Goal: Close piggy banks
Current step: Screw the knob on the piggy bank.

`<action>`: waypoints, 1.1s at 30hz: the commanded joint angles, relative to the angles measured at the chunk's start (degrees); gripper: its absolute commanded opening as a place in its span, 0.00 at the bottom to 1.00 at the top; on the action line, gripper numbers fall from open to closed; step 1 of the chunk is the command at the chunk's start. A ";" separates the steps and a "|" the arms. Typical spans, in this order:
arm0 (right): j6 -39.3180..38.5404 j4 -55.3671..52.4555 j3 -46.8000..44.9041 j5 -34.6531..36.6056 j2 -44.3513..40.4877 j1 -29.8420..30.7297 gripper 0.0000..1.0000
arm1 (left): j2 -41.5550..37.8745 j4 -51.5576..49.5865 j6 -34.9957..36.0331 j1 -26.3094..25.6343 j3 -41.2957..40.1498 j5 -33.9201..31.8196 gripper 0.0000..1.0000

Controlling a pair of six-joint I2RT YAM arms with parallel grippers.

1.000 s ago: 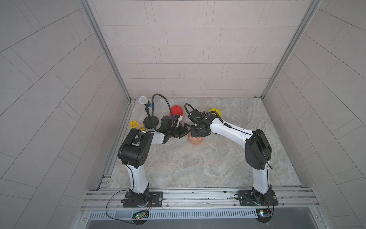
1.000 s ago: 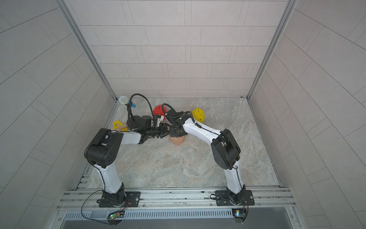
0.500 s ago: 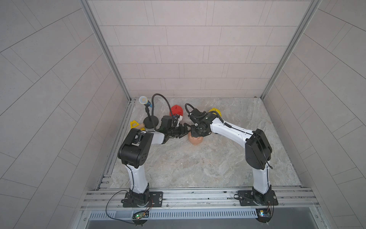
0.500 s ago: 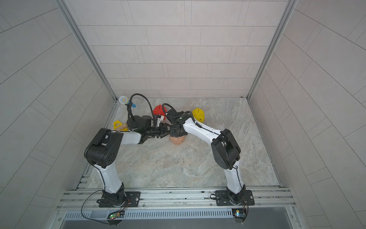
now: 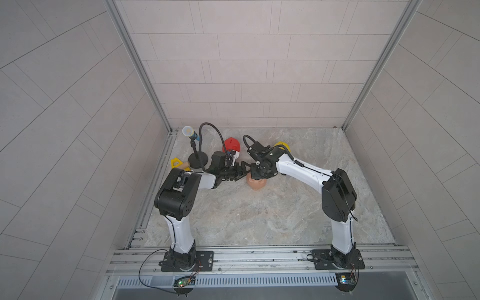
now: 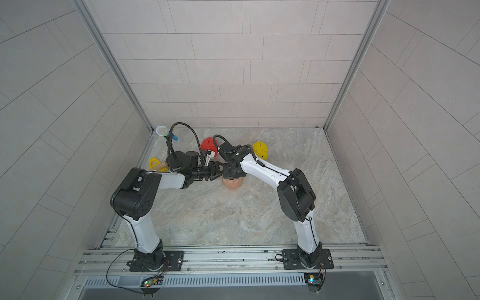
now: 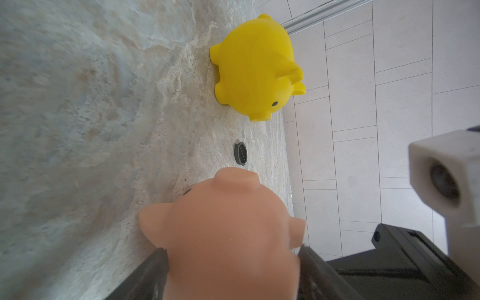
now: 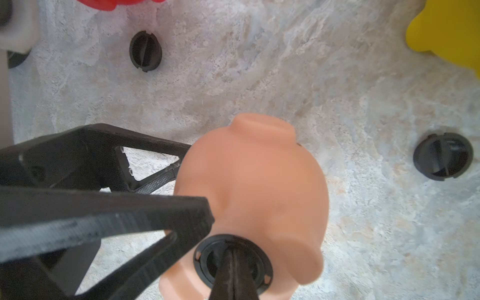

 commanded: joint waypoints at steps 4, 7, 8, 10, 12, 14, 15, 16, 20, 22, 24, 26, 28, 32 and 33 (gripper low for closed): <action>-0.28 -3.12 1.07 0.80 -0.86 -0.12 0.00 | -0.28 -4.16 0.93 -1.31 -0.04 -0.91 0.82; -0.74 -3.75 1.66 1.20 -1.23 -0.08 0.00 | -0.32 -4.25 1.06 -1.31 -0.12 -0.95 0.82; -0.93 -4.20 1.96 1.48 -1.26 -0.04 0.00 | -0.20 -4.25 1.02 -1.33 -0.10 -0.99 0.82; -1.17 -4.73 2.45 1.63 -1.57 -0.04 0.01 | -0.19 -4.25 1.02 -1.28 -0.03 -1.01 0.82; -1.26 -4.75 2.48 1.69 -1.97 -0.04 0.01 | -0.38 -4.25 1.01 -1.36 -0.05 -1.03 0.82; -1.46 -4.84 2.58 1.85 -2.33 -0.04 0.02 | -0.45 -4.25 1.02 -1.29 -0.08 -0.99 0.82; -1.59 -5.15 2.88 1.99 -2.38 -0.04 0.02 | -0.51 -4.25 0.99 -1.36 -0.12 -0.98 0.82; -1.81 -5.51 3.29 2.05 -2.38 -0.04 0.02 | -0.61 -4.25 1.06 -1.29 -0.12 -0.95 0.82; -2.17 -6.07 3.90 1.77 -2.52 0.05 0.06 | -0.45 -4.32 1.00 -1.30 0.02 -1.03 0.82; -2.21 -6.10 3.89 1.86 -2.76 0.05 0.07 | -0.41 -4.33 1.02 -1.37 -0.01 -1.09 0.82; -2.40 -6.28 4.03 2.08 -2.90 0.05 0.09 | -0.46 -4.33 1.03 -1.39 0.05 -1.04 0.82; -2.47 -6.31 4.08 2.02 -2.86 0.05 0.11 | -0.68 -4.47 1.06 -1.34 0.05 -1.11 0.82; -2.52 -6.38 4.23 1.88 -2.87 0.05 0.13 | -0.63 -4.42 1.05 -1.32 0.06 -1.08 0.82; -2.57 -6.47 4.33 1.68 -2.81 0.05 0.13 | -0.79 -4.42 1.07 -1.33 0.05 -1.10 0.82; -2.64 -6.57 4.44 1.76 -2.88 0.05 0.13 | -0.77 -4.42 0.98 -1.32 0.18 -1.07 0.82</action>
